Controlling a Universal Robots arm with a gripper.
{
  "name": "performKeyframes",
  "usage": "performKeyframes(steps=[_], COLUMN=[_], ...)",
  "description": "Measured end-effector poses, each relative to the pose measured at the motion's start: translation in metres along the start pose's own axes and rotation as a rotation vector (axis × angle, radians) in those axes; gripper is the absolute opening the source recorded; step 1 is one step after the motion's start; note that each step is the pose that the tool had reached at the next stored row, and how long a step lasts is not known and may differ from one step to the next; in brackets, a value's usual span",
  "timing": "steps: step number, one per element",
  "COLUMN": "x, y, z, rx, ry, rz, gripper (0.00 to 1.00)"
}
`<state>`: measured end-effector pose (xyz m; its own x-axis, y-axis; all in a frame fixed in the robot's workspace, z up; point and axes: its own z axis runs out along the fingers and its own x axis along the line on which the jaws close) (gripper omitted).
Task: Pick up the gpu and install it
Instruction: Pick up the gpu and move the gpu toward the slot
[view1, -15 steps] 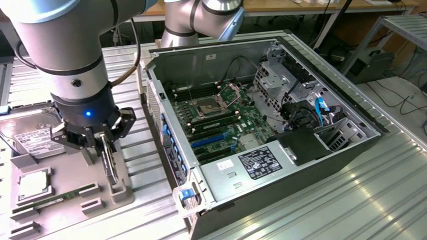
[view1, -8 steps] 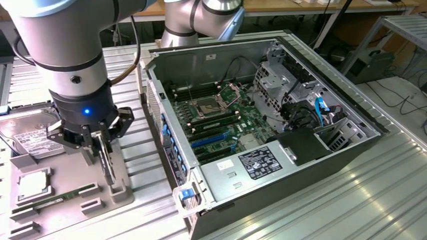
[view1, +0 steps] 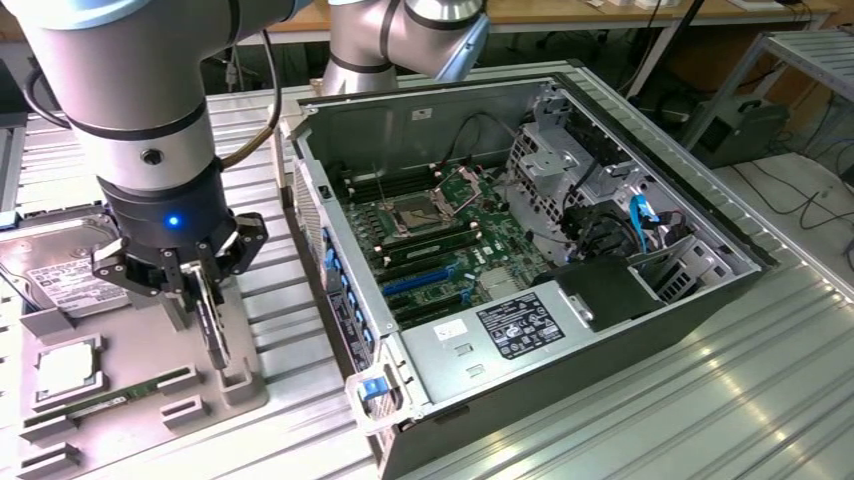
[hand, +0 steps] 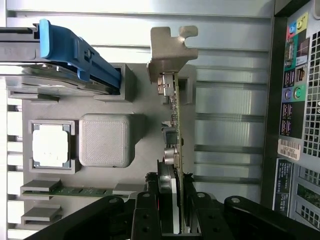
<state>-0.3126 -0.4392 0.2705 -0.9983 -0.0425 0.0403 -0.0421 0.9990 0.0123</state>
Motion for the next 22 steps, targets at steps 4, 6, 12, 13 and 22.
performKeyframes(steps=[4,6,12,13,22], x=[0.0,0.0,0.0,0.0,0.0], y=[0.0,0.0,0.0,0.0,0.0], z=[0.0,0.0,0.0,0.0,-0.0004], rx=[0.0,-0.0001,0.0016,0.0019,0.0015], ry=[0.0001,0.0,-0.0382,-0.0449,-0.0562], rz=[0.0,0.0,0.0,0.0,0.053], gripper=[0.29,0.29,0.29,0.29,0.29])
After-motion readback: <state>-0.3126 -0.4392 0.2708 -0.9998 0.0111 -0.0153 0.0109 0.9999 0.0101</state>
